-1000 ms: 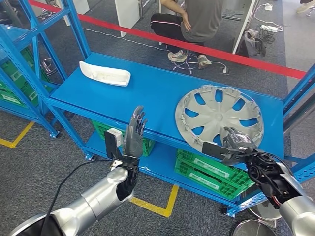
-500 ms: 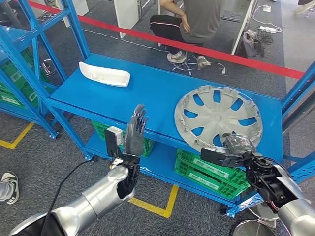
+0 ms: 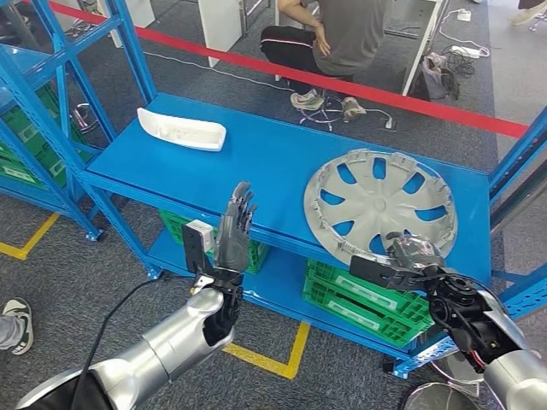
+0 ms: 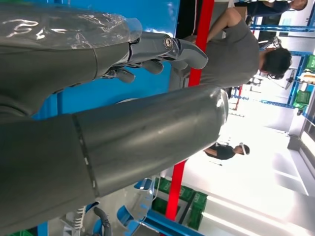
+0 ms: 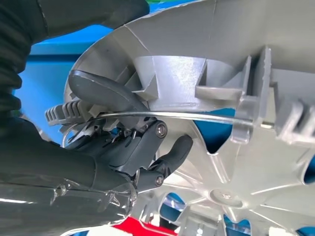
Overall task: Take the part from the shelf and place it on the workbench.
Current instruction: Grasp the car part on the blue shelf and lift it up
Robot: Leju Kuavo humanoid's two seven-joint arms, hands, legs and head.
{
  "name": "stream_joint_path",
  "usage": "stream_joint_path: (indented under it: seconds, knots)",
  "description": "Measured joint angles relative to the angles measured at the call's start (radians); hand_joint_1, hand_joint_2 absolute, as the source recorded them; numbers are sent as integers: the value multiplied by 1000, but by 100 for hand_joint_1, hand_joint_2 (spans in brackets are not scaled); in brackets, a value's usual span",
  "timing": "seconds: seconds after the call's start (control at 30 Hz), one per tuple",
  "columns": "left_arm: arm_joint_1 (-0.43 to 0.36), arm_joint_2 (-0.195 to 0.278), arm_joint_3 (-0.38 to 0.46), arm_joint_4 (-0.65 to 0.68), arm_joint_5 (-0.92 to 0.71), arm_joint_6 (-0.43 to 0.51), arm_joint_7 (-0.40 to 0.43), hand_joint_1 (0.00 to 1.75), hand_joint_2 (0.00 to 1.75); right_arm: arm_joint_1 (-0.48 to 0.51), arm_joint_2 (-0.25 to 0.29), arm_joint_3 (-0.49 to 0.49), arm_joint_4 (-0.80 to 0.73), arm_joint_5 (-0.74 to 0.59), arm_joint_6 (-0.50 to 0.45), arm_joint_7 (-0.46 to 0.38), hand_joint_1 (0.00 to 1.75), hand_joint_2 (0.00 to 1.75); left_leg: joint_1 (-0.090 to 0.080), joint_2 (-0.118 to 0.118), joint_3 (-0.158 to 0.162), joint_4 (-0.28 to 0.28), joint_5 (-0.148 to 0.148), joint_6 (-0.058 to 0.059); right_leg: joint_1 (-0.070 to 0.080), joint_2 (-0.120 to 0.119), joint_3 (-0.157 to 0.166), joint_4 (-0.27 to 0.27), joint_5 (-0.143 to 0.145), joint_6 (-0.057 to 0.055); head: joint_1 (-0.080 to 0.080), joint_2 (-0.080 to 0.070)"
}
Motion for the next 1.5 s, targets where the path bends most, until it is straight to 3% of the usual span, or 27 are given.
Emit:
stream_joint_path:
  seconds: [0.27, 0.63, 1.13, 1.5]
  knots:
    - [8, 1, 0, 0, -4, 9, 1, 0, 0, 17, 0, -47, -74, -72, -1, 3, 175, 175, 0, 0, 0, 0, -1, -1, 1, 0, -1, 0, 0, 0, 0, 0]
    - [32, 10, 0, -1, -4, 22, 3, 0, 0, 54, -24, -123, -304, -240, -30, 45, 175, 175, 0, 0, -8, 0, -1, -2, 1, 0, -7, 1, 0, 0, 0, 0]
    - [33, 12, 0, -1, -4, 19, 3, 0, 0, 78, -56, -183, -435, -285, -42, 51, 175, 175, 0, 0, -13, 0, -2, -3, 1, 0, -12, 1, 0, 0, 0, 0]
    - [48, 16, 0, -1, -6, 24, -11, 0, 0, 96, -71, -257, -565, -318, -249, -69, 175, 175, 0, 0, -15, 0, -2, -3, 1, 1, -14, 1, 0, 0, 0, 0]
